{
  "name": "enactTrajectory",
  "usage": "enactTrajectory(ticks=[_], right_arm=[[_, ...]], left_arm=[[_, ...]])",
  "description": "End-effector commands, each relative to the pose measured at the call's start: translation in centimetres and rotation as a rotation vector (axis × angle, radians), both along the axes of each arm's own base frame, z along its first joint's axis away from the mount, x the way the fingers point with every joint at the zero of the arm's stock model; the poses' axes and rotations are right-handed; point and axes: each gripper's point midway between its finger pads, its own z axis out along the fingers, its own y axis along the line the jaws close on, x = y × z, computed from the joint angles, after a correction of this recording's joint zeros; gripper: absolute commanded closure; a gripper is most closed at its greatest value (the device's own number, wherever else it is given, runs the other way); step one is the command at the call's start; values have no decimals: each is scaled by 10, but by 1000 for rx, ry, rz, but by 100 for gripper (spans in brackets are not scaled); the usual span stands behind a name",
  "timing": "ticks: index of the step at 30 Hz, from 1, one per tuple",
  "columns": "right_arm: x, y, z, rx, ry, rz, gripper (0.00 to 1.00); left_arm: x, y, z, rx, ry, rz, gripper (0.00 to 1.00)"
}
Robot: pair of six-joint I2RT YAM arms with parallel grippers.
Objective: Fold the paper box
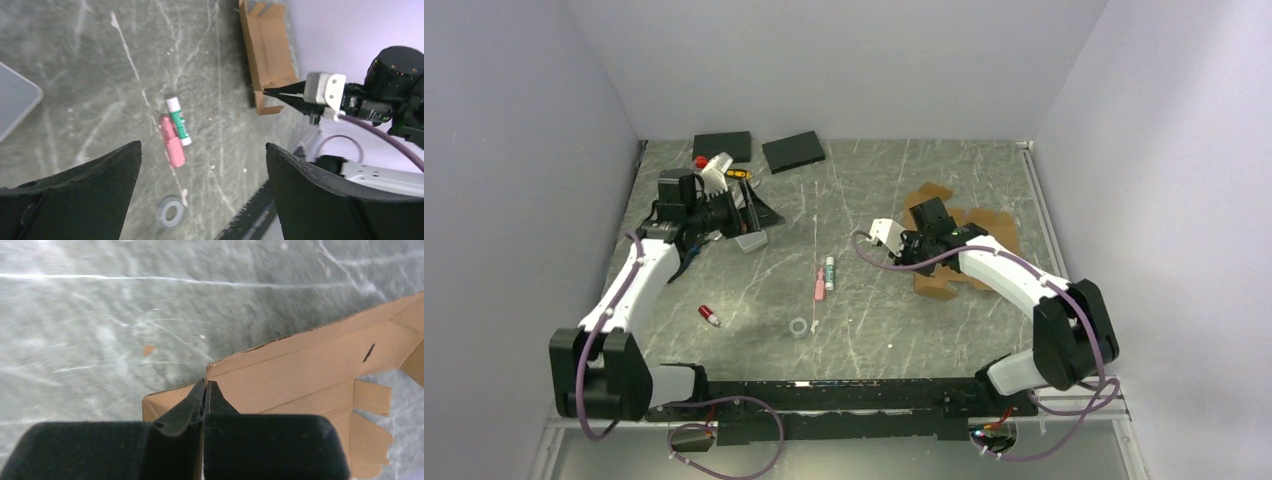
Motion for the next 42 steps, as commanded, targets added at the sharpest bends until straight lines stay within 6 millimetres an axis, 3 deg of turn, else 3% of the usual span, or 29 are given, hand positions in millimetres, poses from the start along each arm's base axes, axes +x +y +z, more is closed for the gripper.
enactTrajectory(ticks=[1,7,12,15,23,26,34,42], right_arm=[[-43,27,16,134,100,231,100],[-81,51,14,153,197,398,100],[-96,63,9,129,216,462,100],[-103,69,9,132,227,493,100],[-121,81,2,115,271,562,100],[-125,84,1,115,281,576,100],[-126,87,5,130,276,583,100],[-127,88,5,138,281,590,100]], left_arm=[[-7,-34,11,-208,132,-107,1],[-15,-85,-32,-272,363,-57,1],[-10,-105,-69,-177,488,36,1],[-12,-125,-80,-214,530,18,2],[-11,-179,-101,-281,622,-51,17],[-7,-189,-106,-262,619,-51,19],[-8,-208,-128,-233,643,-64,39],[-11,-221,-147,-148,601,-74,52]])
